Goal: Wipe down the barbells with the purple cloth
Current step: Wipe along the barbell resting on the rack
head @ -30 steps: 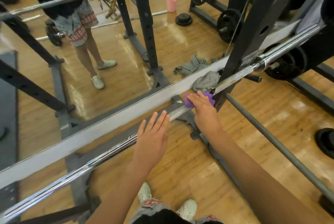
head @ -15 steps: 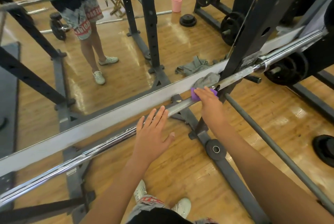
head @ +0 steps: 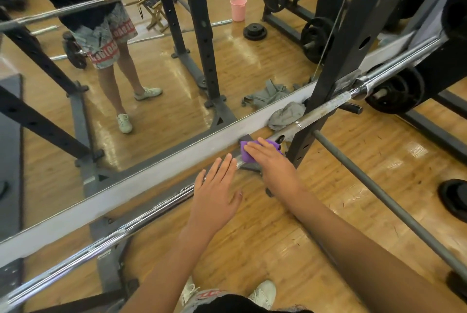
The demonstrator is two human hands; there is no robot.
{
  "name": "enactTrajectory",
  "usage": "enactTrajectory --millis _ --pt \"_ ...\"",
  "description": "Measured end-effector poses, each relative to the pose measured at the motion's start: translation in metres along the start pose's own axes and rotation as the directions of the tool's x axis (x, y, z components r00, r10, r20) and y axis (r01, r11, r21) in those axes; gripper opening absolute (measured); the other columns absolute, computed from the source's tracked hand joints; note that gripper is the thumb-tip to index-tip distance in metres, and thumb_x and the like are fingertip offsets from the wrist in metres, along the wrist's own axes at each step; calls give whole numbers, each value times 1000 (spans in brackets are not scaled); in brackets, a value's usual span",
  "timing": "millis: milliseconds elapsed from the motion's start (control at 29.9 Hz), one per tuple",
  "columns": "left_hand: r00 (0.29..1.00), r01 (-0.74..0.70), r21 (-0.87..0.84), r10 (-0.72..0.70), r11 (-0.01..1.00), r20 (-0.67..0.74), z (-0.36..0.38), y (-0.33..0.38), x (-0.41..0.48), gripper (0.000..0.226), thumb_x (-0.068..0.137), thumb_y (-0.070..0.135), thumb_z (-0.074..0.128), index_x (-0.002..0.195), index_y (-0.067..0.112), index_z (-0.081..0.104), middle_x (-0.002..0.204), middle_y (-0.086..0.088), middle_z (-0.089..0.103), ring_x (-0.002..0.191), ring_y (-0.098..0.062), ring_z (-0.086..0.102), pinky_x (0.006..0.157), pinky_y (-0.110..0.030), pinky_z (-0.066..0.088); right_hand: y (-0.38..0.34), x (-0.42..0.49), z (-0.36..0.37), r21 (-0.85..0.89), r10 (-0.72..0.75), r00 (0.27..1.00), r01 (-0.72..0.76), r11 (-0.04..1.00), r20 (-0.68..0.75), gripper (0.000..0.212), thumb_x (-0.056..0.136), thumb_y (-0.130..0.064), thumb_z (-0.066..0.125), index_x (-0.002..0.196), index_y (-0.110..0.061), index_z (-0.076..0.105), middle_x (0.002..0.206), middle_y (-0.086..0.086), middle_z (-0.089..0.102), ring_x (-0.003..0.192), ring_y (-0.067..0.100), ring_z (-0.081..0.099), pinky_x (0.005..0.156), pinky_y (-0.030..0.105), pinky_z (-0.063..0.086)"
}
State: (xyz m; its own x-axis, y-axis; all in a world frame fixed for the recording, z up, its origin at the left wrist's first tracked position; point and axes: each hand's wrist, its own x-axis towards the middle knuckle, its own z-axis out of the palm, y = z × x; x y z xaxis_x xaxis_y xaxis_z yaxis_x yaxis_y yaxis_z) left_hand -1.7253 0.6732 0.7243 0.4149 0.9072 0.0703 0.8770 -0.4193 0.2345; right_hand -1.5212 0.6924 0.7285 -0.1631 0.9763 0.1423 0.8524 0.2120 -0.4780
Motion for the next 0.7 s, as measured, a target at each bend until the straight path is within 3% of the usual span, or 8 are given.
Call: enactTrajectory --millis 167,301,401,468,569,703 --pt "993 -114 6 114 993 1 -5 -24 -5 73 91 45 45 157 19 32 165 3 26 151 -14 27 114 -44 40 7 7 -1 4 68 995 -68 998 -78 81 77 27 55 146 -15 52 151 0 50 149 20 32 118 46 36" --pt "989 -145 8 145 989 16 -8 -33 -9 74 92 44 48 158 19 28 166 3 24 152 -14 24 116 -43 37 -16 2 23 60 166 971 -158 986 -170 80 78 27 55 146 -15 51 153 -2 48 150 16 24 112 38 37" --pt "987 -158 -15 158 987 41 -11 -34 -9 77 92 45 45 160 18 23 167 3 17 154 -13 18 120 -38 26 -31 -3 39 65 139 972 -128 990 -190 79 76 25 60 145 -13 52 152 2 50 149 17 23 110 38 40" --pt "982 -176 -23 177 984 61 -12 -35 -7 78 91 44 42 160 17 21 168 2 16 154 -14 18 120 -37 26 -29 -4 35 39 103 980 -98 994 -168 80 76 23 63 146 -14 51 153 2 49 148 14 23 106 39 45" --pt "968 -224 -44 228 974 105 -11 -43 -6 80 90 44 42 161 17 16 169 2 11 155 -14 14 121 -38 29 -11 -3 22 -30 46 984 -53 998 -175 81 73 22 65 144 -14 54 149 1 53 145 20 37 97 39 52" --pt "961 -243 -78 251 967 114 -14 -46 -4 82 88 44 39 161 16 15 169 3 9 155 -14 13 121 -37 28 8 8 17 -32 142 958 -155 987 -248 79 66 29 62 138 -5 59 142 11 58 140 35 44 113 49 39"
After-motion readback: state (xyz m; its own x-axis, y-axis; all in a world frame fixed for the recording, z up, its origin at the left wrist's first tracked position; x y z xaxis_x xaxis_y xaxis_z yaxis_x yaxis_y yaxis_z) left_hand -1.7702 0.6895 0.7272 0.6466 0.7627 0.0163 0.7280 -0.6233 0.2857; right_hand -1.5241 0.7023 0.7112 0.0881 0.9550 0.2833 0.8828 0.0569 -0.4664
